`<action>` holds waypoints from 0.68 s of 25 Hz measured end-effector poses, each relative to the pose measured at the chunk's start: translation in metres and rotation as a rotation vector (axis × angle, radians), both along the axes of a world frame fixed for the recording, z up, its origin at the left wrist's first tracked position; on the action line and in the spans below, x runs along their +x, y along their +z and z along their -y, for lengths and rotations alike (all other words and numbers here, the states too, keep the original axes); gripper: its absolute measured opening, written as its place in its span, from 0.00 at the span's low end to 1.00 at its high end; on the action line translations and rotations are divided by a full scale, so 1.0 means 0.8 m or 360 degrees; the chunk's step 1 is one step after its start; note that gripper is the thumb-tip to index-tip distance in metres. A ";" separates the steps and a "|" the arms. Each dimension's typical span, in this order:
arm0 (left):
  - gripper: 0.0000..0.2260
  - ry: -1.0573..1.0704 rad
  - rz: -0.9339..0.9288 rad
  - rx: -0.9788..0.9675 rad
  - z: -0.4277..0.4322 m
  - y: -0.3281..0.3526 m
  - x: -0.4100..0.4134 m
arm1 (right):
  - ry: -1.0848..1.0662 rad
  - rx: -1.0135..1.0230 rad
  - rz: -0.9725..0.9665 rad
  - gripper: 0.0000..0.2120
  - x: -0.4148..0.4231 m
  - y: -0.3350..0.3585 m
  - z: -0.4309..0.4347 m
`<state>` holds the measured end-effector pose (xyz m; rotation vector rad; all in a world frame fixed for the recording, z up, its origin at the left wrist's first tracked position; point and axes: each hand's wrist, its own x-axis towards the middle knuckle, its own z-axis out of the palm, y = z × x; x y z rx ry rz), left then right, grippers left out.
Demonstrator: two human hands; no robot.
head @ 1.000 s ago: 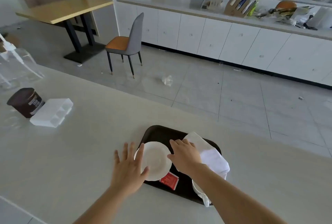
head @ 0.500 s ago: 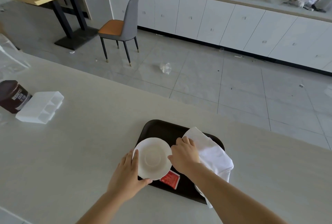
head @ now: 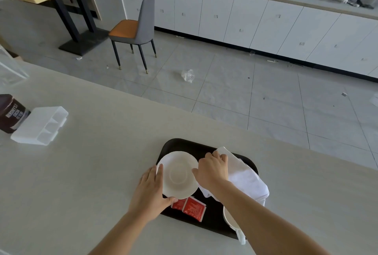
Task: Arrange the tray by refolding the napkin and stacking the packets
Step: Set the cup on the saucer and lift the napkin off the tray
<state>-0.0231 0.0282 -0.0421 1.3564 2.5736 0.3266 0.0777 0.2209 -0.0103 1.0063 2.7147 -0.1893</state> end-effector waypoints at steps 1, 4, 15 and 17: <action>0.51 -0.0006 -0.0006 -0.0002 -0.004 0.000 -0.003 | -0.0015 0.0008 0.0000 0.14 -0.002 0.000 -0.004; 0.52 -0.0005 0.0002 0.0003 -0.018 -0.001 -0.012 | -0.0036 0.0023 -0.0018 0.11 -0.009 0.000 -0.014; 0.52 0.0124 0.0282 0.0113 -0.068 -0.013 -0.034 | -0.0183 -0.0082 0.0020 0.13 -0.028 0.002 -0.052; 0.52 0.0149 0.0327 0.0151 -0.067 -0.016 -0.032 | -0.0192 -0.0080 0.0008 0.13 -0.028 0.000 -0.052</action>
